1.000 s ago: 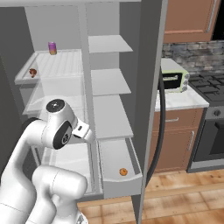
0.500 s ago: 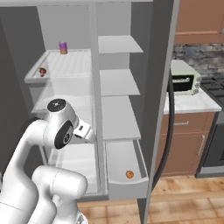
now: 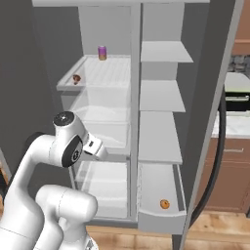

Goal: Take the tangerine and mushroom from the fridge shelf and place them in the freezer drawer to begin freezing them.

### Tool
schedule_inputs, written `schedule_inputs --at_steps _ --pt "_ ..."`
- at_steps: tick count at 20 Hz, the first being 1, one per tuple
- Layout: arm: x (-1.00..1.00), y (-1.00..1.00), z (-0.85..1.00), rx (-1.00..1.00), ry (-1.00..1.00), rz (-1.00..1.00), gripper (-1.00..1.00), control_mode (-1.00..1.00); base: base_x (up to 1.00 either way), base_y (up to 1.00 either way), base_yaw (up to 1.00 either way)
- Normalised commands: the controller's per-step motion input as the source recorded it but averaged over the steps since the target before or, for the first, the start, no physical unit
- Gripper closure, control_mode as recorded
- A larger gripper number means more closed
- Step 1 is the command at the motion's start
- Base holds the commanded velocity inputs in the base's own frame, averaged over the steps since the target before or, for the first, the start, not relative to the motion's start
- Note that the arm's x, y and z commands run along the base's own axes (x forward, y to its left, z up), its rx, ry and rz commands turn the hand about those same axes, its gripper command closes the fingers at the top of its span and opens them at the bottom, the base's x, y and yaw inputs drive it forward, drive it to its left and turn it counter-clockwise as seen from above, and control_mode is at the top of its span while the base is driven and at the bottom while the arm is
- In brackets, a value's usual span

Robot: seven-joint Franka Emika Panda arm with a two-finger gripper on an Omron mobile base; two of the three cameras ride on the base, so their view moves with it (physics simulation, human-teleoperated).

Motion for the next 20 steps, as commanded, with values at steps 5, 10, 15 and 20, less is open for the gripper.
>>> schedule_inputs --at_steps 5,10,15,20 --pt "0.0 0.0 0.0 0.0 0.0 0.0 -1.0 1.0 0.06 0.41 0.24" --pt "0.0 0.0 0.0 0.0 0.0 0.0 -1.0 1.0 0.45 0.27 0.11" --pt "0.0 0.0 0.0 0.0 0.0 0.0 -1.0 1.0 0.5 0.37 0.11" --pt "0.0 0.0 0.0 0.0 0.0 0.0 -1.0 1.0 0.47 0.24 0.24"
